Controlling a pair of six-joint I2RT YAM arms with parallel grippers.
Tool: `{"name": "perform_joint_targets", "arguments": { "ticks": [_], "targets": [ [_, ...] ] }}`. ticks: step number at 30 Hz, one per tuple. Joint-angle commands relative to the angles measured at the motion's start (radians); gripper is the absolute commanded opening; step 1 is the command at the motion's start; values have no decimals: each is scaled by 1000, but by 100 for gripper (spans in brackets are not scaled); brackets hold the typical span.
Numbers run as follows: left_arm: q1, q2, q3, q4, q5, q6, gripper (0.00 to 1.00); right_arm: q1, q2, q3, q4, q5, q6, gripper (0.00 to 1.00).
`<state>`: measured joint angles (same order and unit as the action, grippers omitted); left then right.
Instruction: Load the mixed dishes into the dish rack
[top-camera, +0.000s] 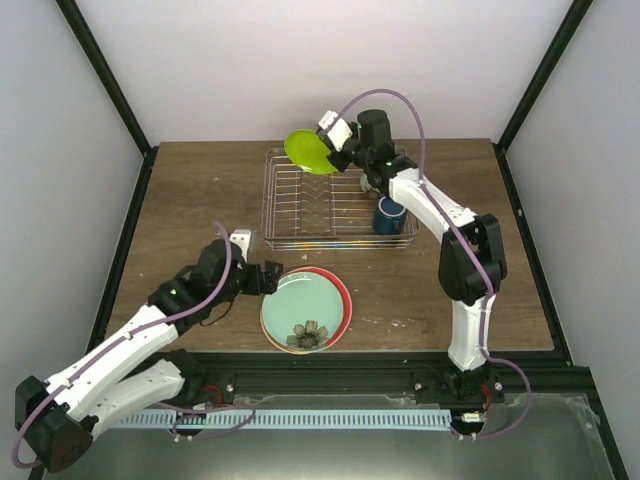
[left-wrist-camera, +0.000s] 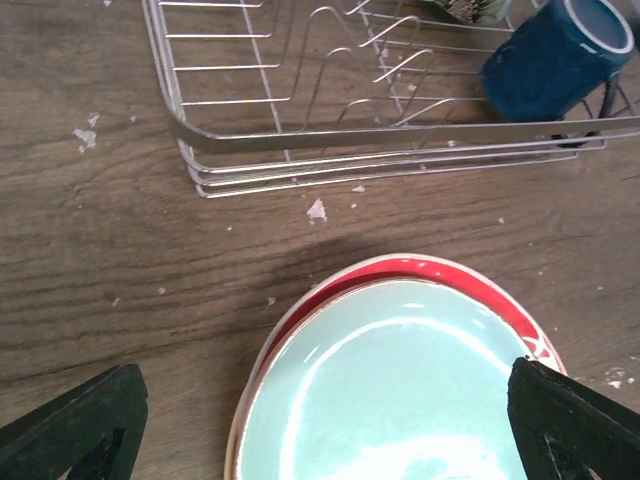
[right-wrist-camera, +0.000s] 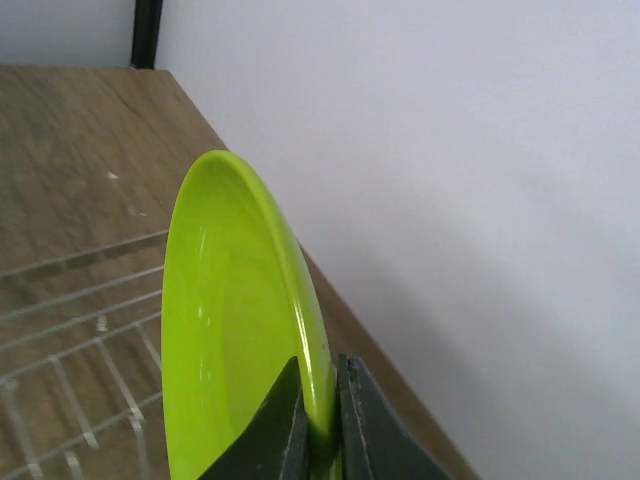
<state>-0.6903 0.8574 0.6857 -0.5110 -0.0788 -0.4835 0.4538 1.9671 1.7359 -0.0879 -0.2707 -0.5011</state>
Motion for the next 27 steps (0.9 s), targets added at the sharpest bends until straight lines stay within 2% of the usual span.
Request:
{"name": "perform_joint_targets", "arguments": {
  "ticks": [1,6,8,11,19,27],
  "targets": [
    [29,-15,-32,3,-2,17,100,-7,19,-43,278,47,-233,1],
    [93,-47,-55,-1,43,33,100,-44,69,-59,407,-11,-307,1],
    [124,-53,-57,-4,69,44,100,-63,84,-57,439,-81,-313,1],
    [163,-49,-55,-6,95,57,100,-72,117,-45,465,-96,-379,1],
    [184,-16,-52,4,109,68,100,-84,205,32,370,-142,-515,1],
    [191,11,-54,24,118,65,100,-93,207,19,335,-193,-544,1]
  ]
}}
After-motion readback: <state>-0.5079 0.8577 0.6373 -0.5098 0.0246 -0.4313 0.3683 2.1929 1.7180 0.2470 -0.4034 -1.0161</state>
